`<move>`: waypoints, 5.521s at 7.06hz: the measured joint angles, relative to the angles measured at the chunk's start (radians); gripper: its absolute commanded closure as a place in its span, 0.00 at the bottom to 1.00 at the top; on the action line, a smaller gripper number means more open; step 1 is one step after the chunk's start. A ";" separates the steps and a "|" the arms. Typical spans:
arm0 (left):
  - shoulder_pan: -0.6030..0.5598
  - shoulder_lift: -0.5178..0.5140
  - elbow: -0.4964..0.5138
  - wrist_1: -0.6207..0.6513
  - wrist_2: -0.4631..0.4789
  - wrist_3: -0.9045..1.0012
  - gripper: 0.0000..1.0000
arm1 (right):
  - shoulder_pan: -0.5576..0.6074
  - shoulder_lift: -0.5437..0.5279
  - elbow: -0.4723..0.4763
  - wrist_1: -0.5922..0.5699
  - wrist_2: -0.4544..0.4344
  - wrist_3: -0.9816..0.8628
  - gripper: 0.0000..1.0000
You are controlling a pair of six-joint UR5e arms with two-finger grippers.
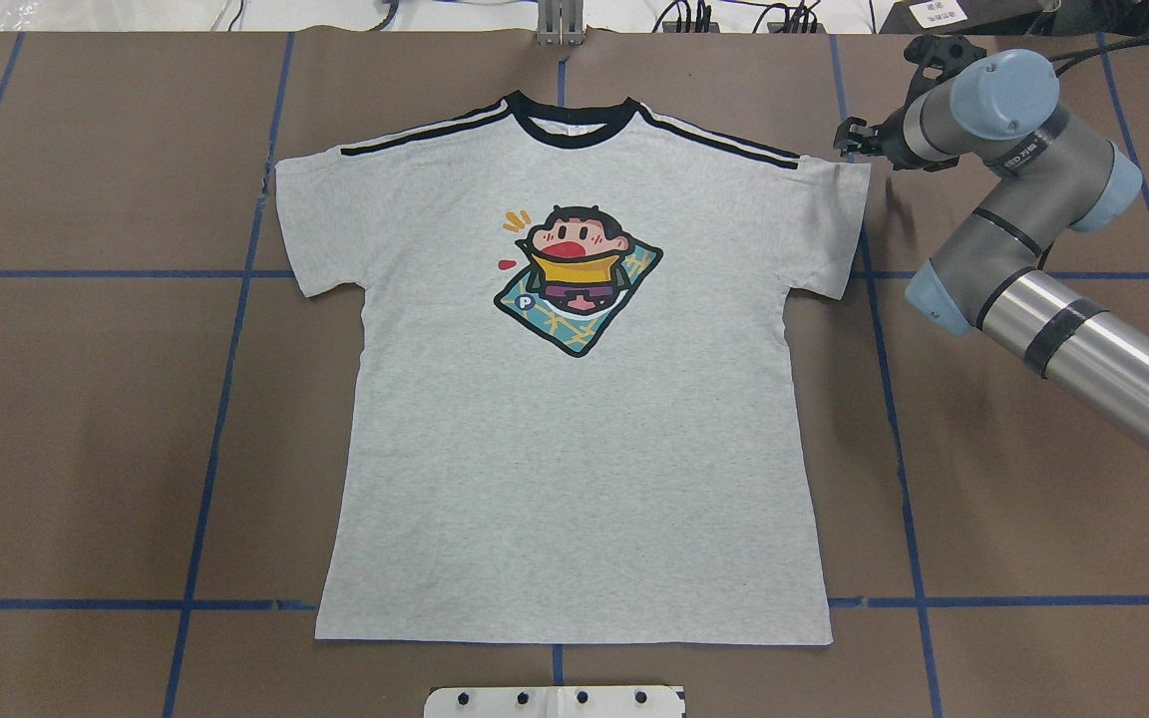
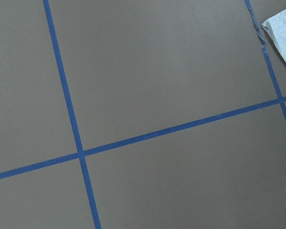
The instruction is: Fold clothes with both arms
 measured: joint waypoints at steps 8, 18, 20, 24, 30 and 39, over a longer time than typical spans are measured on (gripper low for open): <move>0.000 0.000 -0.003 0.000 -0.001 -0.001 0.00 | -0.003 0.019 0.042 -0.013 0.041 0.026 1.00; 0.001 0.000 -0.019 0.002 -0.001 -0.004 0.00 | -0.144 0.314 -0.137 -0.087 -0.065 0.270 1.00; 0.002 0.000 -0.017 0.001 -0.002 -0.003 0.00 | -0.142 0.319 -0.140 -0.087 -0.079 0.269 0.00; 0.062 -0.042 0.013 -0.196 -0.003 -0.074 0.00 | -0.123 0.288 -0.056 -0.090 -0.057 0.230 0.00; 0.343 -0.336 0.188 -0.330 0.123 -0.637 0.04 | -0.100 0.051 0.414 -0.210 0.141 0.230 0.00; 0.496 -0.675 0.888 -0.852 0.328 -0.852 0.55 | -0.089 -0.124 0.634 -0.208 0.210 0.190 0.00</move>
